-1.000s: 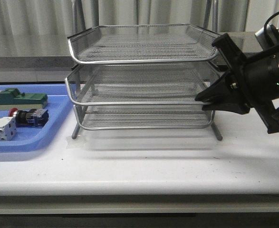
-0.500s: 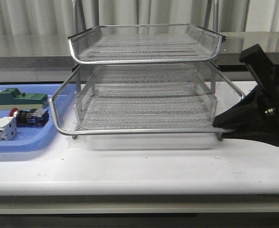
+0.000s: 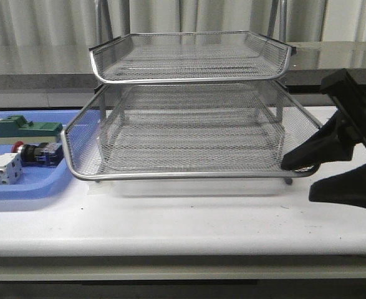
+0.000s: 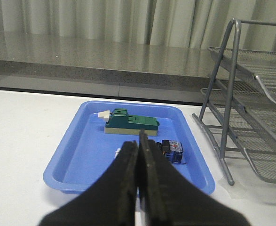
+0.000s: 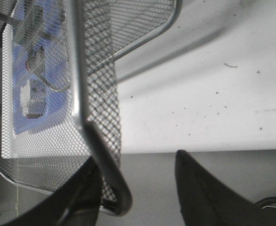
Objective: Place button on rack with both arms
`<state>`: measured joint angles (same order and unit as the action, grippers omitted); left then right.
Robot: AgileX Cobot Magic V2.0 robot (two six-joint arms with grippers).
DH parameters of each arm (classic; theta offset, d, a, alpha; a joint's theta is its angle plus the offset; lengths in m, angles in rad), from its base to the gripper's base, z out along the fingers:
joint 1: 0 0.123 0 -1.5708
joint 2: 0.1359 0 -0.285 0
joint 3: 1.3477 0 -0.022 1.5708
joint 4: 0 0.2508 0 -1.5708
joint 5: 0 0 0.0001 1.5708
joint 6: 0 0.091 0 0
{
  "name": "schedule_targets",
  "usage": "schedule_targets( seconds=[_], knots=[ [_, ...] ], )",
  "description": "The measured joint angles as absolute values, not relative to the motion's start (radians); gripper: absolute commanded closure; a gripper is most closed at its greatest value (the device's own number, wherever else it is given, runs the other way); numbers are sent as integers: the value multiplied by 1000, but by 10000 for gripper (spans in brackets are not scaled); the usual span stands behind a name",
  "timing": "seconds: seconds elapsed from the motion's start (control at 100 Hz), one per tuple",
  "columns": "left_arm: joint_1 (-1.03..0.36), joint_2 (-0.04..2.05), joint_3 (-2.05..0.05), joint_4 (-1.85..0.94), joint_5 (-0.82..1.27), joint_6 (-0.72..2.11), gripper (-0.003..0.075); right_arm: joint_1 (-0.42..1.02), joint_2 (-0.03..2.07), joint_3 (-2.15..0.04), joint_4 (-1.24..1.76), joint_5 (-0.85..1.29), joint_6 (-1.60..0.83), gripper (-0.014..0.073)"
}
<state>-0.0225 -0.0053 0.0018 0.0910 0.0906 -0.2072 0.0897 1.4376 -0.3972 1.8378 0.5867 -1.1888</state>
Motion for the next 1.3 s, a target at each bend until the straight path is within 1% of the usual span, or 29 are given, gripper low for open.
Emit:
schedule_targets(
  seconds=[0.24, 0.34, 0.5, 0.69, 0.83, 1.02, 1.17, 1.3],
  knots=[
    [-23, -5, 2, 91, 91, -207, 740, 90, 1299, -382, 1803, 527, -1199, 136],
    [-23, -5, 2, 91, 91, -207, 740, 90, 1223, -382, 1745, 491, -1165, 136],
    [-23, -5, 2, 91, 91, -207, 740, 90, 1094, -380, 1557, 450, -1034, 140],
    [-23, -5, 2, 91, 91, -207, 740, 90, 966, -396, 1240, 457, -788, 140],
    [-23, -5, 2, 91, 91, -207, 740, 90, 904, -467, 935, 528, -558, 141],
    [-23, -5, 2, 91, 91, -207, 740, 90, 848, -614, 503, 717, -248, 141],
    [-23, -5, 2, 91, 91, -207, 740, 90, 796, -713, 260, 843, -124, 141],
    [-23, -5, 2, 91, 91, -207, 740, 90, 732, -751, 157, 910, -60, 141]
  ],
)
